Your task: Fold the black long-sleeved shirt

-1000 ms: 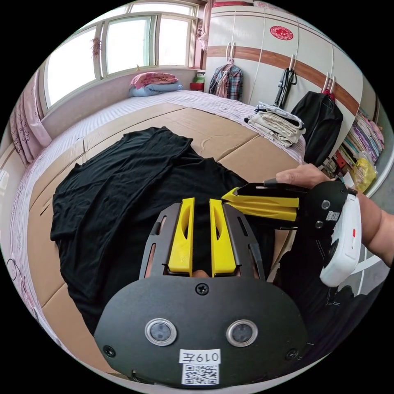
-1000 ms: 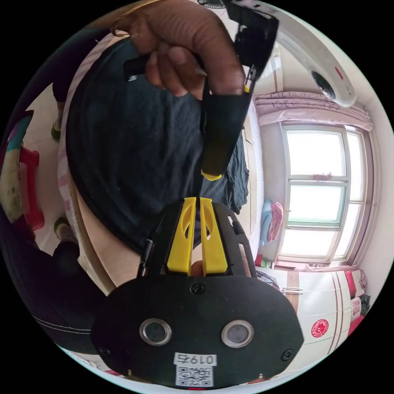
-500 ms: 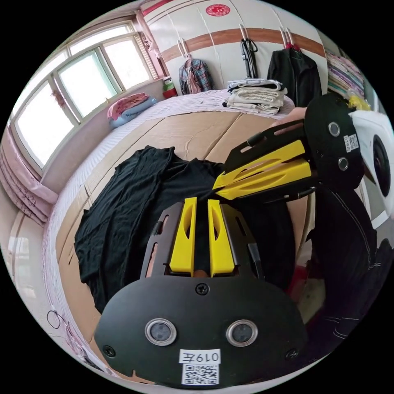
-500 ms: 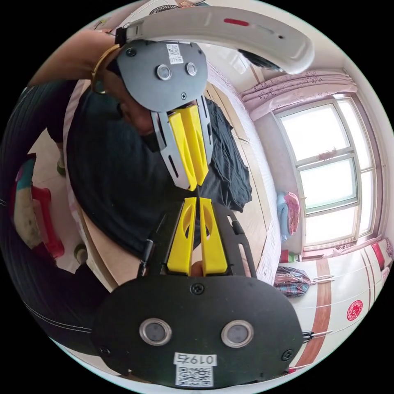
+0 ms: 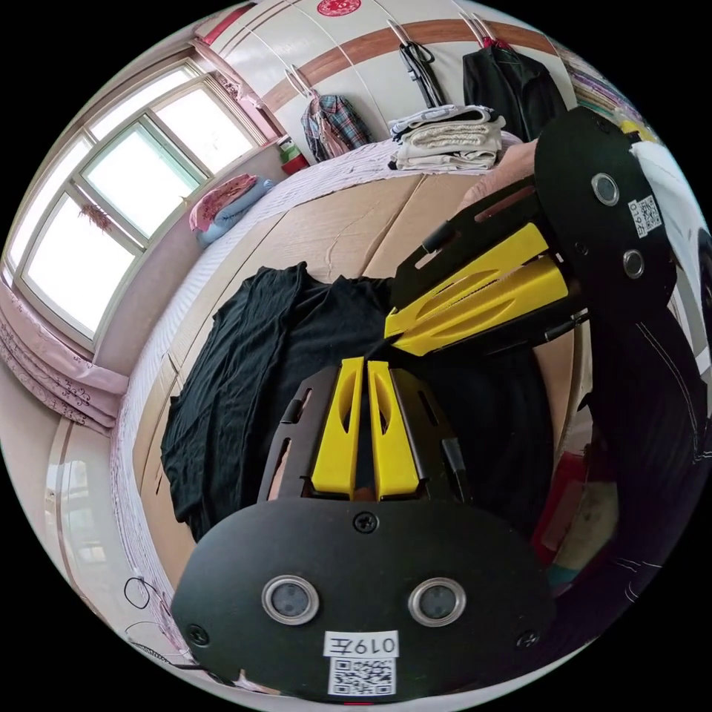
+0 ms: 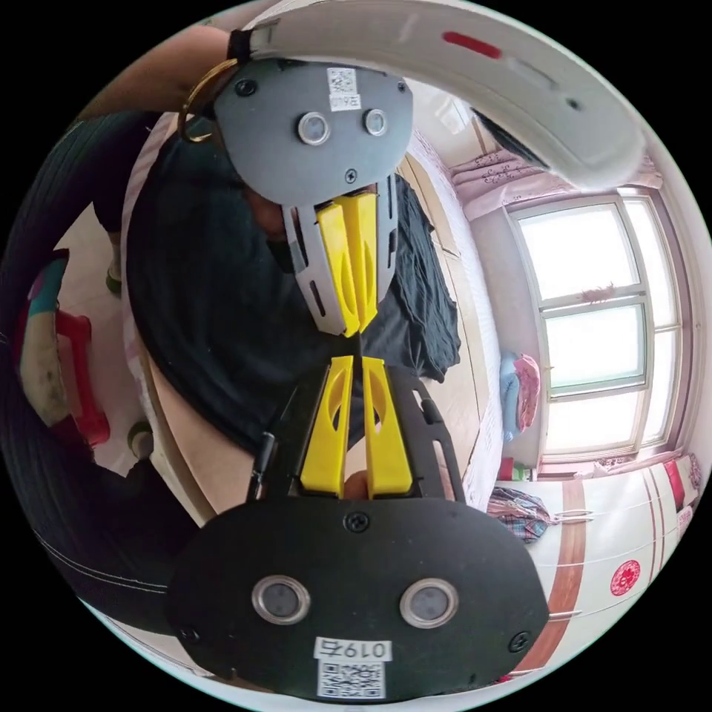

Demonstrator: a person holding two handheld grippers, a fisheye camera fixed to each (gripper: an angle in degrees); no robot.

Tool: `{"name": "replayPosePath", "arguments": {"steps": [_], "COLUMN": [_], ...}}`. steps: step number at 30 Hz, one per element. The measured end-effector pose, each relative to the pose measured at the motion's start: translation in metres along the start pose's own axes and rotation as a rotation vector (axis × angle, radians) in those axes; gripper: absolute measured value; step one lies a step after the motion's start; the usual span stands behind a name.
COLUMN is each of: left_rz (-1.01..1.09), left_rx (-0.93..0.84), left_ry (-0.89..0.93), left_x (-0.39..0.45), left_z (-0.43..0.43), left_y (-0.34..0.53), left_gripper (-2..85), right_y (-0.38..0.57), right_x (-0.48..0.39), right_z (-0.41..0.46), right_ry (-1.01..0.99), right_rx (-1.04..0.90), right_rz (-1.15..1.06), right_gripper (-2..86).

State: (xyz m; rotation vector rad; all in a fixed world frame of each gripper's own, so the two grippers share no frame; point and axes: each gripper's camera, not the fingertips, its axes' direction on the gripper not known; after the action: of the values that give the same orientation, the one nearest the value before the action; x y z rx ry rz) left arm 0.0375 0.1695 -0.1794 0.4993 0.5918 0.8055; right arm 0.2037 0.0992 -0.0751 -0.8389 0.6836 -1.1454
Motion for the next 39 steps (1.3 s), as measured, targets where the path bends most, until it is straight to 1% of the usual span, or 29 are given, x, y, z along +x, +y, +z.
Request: {"name": "replayPosePath", "arguments": {"steps": [2, 3, 5, 7, 9, 11, 14, 16, 19, 24, 29, 35, 37, 39], "left_rz": [-0.001, 0.001, 0.003, 0.011, 0.022, 0.025, 0.031, 0.036, 0.032, 0.034, 0.018, -0.017, -0.003, 0.022], "left_rx": [0.004, 0.008, 0.011, 0.010, 0.008, 0.008, 0.005, 0.005, 0.006, 0.007, 0.004, 0.017, 0.000, -0.032], "left_ry": [-0.003, -0.006, -0.015, -0.033, -0.059, -0.072, -0.082, -0.085, -0.078, -0.095, -0.093, -0.063, -0.055, -0.056], "left_x": [0.005, 0.008, 0.015, 0.022, 0.033, 0.039, 0.047, 0.052, 0.057, 0.070, 0.079, 0.083, 0.087, 0.095], "left_z": [-0.002, -0.003, -0.006, -0.008, -0.011, -0.013, -0.017, -0.019, -0.022, -0.028, -0.033, -0.046, -0.045, -0.040], "left_y": [-0.004, -0.006, -0.010, -0.015, -0.021, -0.025, -0.032, -0.036, -0.042, -0.052, -0.060, -0.071, -0.075, -0.080], "left_gripper": [1.0, 1.0, 1.0, 1.1, 1.1, 1.1, 1.1, 1.1, 1.1, 1.1, 1.1, 1.1, 1.1, 1.1], "right_y": [0.013, 0.016, 0.028, 0.036, 0.042, 0.052, 0.065, 0.070, 0.072, 0.074, 0.065, 0.061, 0.060, 0.060], "right_x": [0.044, 0.057, 0.107, 0.141, 0.170, 0.201, 0.232, 0.247, 0.268, 0.299, 0.323, 0.351, 0.354, 0.359], "right_z": [-0.026, -0.030, -0.037, -0.035, -0.029, -0.024, -0.036, -0.047, -0.063, -0.076, -0.109, -0.132, -0.133, -0.139], "right_ry": [-0.077, -0.087, -0.151, -0.205, -0.303, -0.449, -0.534, -0.585, -0.632, -0.696, -0.661, -0.645, -0.647, -0.648], "right_rx": [0.072, 0.082, 0.088, 0.064, 0.041, 0.036, 0.086, 0.120, 0.120, 0.056, 0.037, -0.025, -0.055, -0.043], "right_rz": [0.165, 0.213, 0.399, 0.528, 0.616, 0.724, 0.827, 0.855, 0.870, 0.915, 0.859, 0.850, 0.852, 0.866], "right_gripper": [4.2, 4.3, 4.4, 4.2, 4.8, 6.7, 6.3, 5.5, 5.4, 6.1, 0.0, -0.7, -0.7, -0.7]}}
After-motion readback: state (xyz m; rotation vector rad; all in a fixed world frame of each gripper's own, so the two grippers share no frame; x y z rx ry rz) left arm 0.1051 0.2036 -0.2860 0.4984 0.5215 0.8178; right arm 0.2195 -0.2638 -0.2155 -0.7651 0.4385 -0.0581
